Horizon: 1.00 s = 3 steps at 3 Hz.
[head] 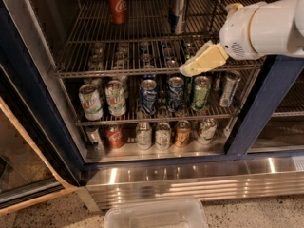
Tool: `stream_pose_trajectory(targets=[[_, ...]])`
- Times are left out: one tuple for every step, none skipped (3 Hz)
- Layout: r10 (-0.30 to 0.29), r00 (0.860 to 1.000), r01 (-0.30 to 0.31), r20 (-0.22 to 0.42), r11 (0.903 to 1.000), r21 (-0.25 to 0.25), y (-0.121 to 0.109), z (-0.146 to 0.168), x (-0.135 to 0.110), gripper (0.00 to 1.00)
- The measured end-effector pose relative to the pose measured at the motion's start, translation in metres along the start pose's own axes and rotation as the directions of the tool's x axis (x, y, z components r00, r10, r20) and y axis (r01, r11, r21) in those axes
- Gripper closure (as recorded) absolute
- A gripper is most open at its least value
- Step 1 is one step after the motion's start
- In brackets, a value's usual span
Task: Pick redbull can from top shelf of fridge
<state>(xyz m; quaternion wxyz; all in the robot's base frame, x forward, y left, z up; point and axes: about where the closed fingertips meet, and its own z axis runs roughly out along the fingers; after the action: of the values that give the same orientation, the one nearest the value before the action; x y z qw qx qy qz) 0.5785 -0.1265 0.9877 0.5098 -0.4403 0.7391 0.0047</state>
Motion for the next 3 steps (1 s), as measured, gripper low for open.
stream_pose_trajectory(targets=[[0.000,1.000,0.000,0.000,1.0000,-0.001,0.000,0.000,0.000,0.00],[0.038,0.999,-0.039,0.033,0.9988,0.031,0.000,0.013,0.000,0.00],[0.146,0.984,-0.154,0.107,0.9851,0.076,-0.003,0.035,0.003,0.00]])
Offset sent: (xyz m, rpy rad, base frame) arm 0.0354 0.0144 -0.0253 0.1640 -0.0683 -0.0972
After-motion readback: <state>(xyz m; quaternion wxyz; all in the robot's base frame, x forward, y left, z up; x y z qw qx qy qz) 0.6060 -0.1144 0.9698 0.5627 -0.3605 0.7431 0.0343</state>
